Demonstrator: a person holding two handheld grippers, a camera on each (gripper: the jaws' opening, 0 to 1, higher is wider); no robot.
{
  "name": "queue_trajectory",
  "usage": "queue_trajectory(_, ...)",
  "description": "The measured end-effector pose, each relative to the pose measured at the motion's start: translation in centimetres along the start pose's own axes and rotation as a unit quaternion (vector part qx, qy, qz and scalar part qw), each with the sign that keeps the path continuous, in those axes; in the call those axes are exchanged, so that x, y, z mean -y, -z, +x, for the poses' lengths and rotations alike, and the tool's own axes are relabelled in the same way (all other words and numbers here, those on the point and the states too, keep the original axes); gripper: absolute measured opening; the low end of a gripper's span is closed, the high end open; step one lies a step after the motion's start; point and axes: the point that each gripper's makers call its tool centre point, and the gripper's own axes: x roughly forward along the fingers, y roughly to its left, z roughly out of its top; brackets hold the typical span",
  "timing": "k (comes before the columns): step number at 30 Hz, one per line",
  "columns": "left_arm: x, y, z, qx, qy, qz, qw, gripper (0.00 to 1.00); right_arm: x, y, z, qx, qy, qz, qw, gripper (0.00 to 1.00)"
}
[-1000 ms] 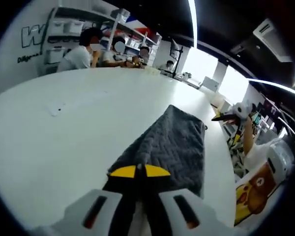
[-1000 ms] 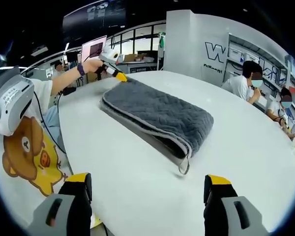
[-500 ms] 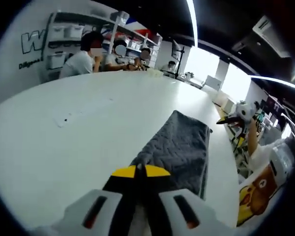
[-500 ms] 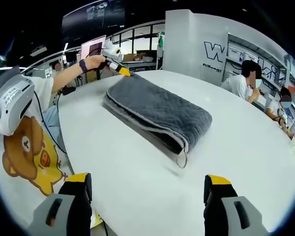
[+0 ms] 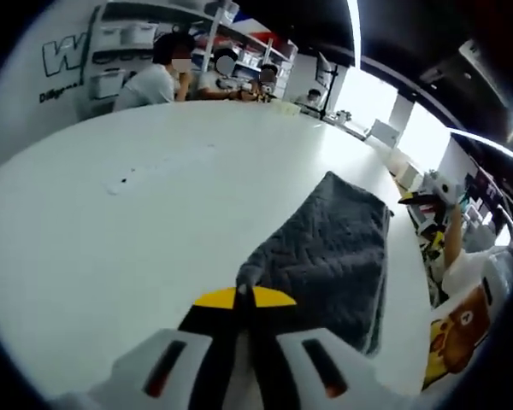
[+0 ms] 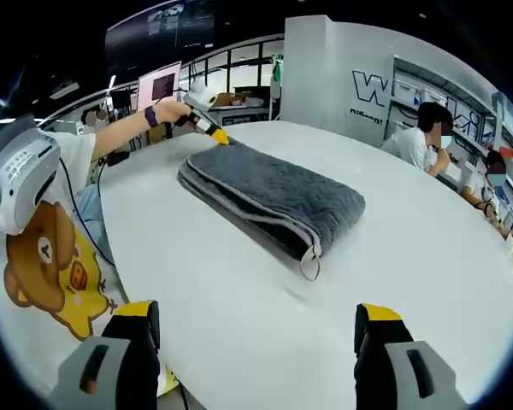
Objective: Fold the towel on the table until its edges align and the towel forms a compact rectangular stack.
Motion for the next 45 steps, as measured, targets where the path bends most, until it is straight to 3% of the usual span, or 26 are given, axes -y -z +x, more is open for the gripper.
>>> queue_trajectory(15, -0.2, 1.0, 0.9, -0.012, -0.003, -0.012, 0.9999, 0.06, -0.3, 0.2, 0.4, -0.001, -0.005, 0.003, 1.0000, 0.99)
queue_trajectory(30, -0.7, 0.7, 0.5, 0.000, -0.007, -0.024, 0.9997, 0.09, -0.3, 0.1, 0.4, 0.003, -0.006, 0.004, 1.0000, 0.99)
queue_trajectory(45, -0.5, 0.6, -0.9, 0.026, -0.023, -0.026, 0.9991, 0.19, -0.5, 0.1, 0.2, 0.006, -0.005, 0.003, 1.0000, 0.99)
